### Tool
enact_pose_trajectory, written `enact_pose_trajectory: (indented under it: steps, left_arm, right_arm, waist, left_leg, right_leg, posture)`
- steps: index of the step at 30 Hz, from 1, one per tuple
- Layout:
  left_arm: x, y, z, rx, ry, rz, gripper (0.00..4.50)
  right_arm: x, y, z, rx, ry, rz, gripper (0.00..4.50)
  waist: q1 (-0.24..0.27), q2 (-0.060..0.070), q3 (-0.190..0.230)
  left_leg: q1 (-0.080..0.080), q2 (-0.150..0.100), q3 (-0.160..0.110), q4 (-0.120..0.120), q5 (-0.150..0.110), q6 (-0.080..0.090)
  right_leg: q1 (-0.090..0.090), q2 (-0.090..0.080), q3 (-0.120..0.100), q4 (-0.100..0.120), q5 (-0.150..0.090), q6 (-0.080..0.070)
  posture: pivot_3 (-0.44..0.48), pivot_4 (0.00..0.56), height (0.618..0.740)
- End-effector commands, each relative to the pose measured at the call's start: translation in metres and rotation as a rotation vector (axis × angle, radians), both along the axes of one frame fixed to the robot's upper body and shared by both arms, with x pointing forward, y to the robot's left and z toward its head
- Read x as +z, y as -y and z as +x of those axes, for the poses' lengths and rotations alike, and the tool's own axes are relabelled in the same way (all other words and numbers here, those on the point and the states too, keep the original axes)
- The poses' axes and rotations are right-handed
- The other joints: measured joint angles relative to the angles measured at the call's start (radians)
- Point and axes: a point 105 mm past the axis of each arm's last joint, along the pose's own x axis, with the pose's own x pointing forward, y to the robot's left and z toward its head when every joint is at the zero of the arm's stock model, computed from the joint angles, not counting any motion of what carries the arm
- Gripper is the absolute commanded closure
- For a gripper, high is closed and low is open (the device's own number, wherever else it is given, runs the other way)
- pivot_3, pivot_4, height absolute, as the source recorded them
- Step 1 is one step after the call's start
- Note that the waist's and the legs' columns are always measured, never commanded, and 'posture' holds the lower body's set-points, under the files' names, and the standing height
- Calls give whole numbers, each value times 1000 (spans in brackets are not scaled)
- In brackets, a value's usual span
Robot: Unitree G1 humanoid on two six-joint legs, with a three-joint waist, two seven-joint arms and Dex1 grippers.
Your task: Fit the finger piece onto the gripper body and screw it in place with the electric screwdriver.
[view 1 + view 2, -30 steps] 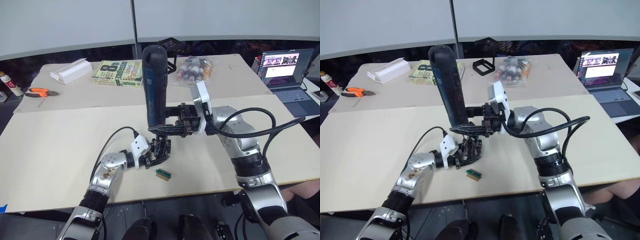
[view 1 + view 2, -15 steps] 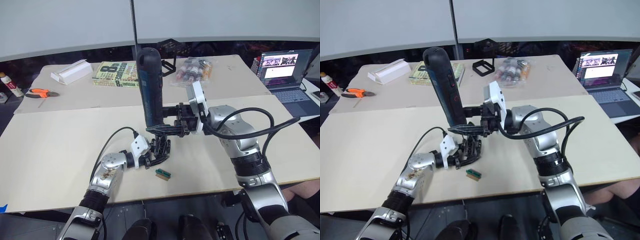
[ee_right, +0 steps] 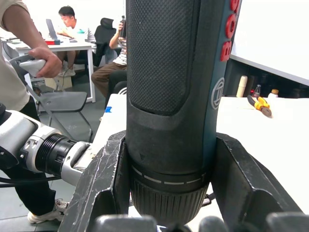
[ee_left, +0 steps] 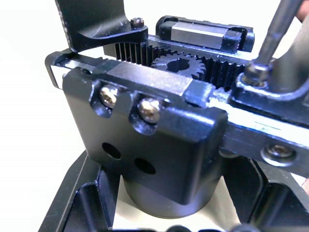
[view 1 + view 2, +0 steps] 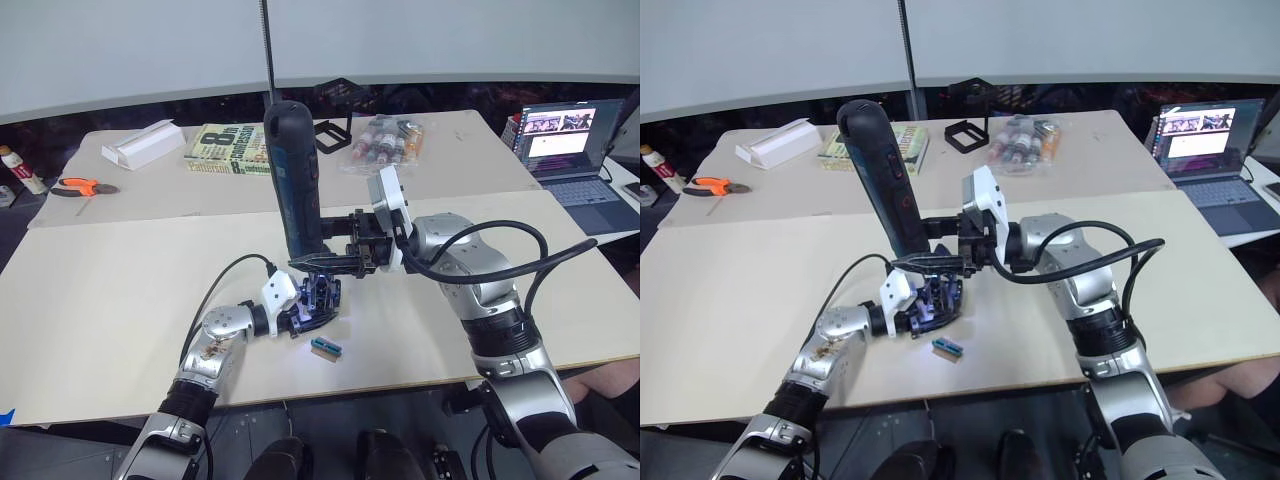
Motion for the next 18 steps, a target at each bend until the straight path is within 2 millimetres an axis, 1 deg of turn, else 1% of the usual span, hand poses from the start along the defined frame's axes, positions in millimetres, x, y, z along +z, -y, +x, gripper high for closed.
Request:
enact_pose_trajectory:
  steps: [1, 8, 18]
  left_arm:
    - [6, 0, -3, -16, 17, -20, 2037]
    - [7, 1, -3, -20, 21, -21, 2037]
    - [6, -1, -3, -14, 21, -20, 2037]
  right_arm:
    - [-38, 4, 9, -61, -107, -122, 2566]
    - [-33, 5, 10, -64, -93, -113, 2566]
    - [-9, 7, 5, -32, -20, -75, 2566]
  waist:
    - [0, 0, -1]
    - [0, 0, -1]
    - [0, 0, -1]
  left_leg:
    - [0, 0, 0, 0, 0, 0]
    - [0, 0, 0, 0, 0, 0]
    - [0, 0, 0, 0, 0, 0]
  right_leg:
    - [0, 0, 0, 0, 0, 0]
    - [0, 0, 0, 0, 0, 0]
    - [0, 0, 0, 0, 0, 0]
  posture:
    - [0, 150, 740]
    - [0, 150, 740]
    - [0, 150, 740]
